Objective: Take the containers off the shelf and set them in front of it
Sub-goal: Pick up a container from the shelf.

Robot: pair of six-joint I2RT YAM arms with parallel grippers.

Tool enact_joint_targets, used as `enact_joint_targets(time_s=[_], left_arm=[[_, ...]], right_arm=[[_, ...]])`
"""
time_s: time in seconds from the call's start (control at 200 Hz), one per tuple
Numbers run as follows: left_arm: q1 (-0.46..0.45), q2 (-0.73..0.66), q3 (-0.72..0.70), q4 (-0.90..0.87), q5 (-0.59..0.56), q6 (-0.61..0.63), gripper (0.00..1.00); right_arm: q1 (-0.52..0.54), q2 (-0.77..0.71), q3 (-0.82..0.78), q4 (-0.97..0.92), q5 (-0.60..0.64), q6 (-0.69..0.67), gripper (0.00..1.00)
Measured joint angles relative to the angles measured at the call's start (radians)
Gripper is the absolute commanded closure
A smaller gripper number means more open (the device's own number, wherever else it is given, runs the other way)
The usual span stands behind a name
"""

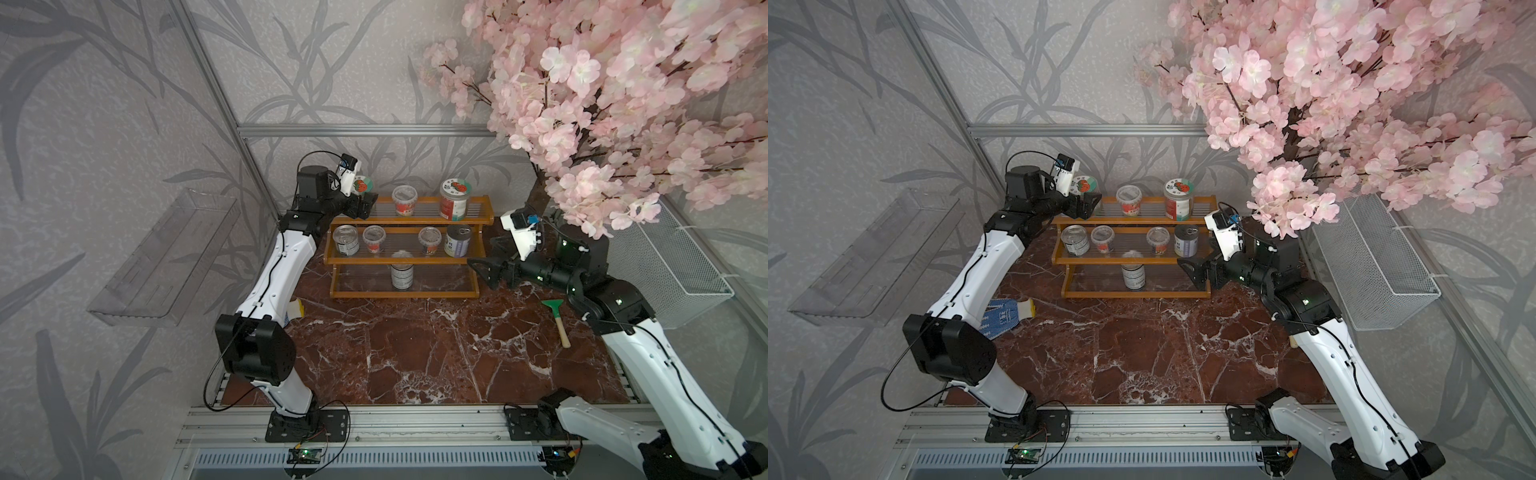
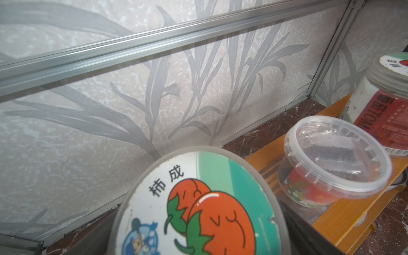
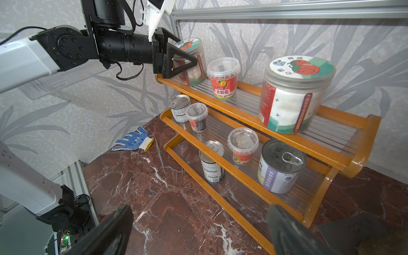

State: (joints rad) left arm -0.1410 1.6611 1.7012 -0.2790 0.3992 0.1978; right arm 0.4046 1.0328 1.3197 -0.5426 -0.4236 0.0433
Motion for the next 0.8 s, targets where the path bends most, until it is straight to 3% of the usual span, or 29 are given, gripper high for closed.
enact_joint_targets(time_s=[0.095, 0.305, 0.605, 0.8], left_arm=[[0.000, 0.002, 0.000, 0.006, 0.007, -0.007, 0.18], [0.000, 0.004, 0.000, 0.011, 0.014, -0.014, 0.25], [-0.001, -0.018, -0.001, -0.004, -0.003, -0.026, 0.25], [-0.017, -0.192, -0.080, -0.031, -0.008, -0.065, 0.25]], right_arm=[[0.000, 0.000, -0.005, 0.002, 0.000, 0.000, 0.01], [0.000, 0.001, -0.011, 0.024, -0.006, 0.001, 0.01], [0.000, 0.001, -0.042, 0.073, -0.021, 0.013, 0.01], [0.000, 0.005, -0.066, 0.108, -0.042, 0.020, 0.01]])
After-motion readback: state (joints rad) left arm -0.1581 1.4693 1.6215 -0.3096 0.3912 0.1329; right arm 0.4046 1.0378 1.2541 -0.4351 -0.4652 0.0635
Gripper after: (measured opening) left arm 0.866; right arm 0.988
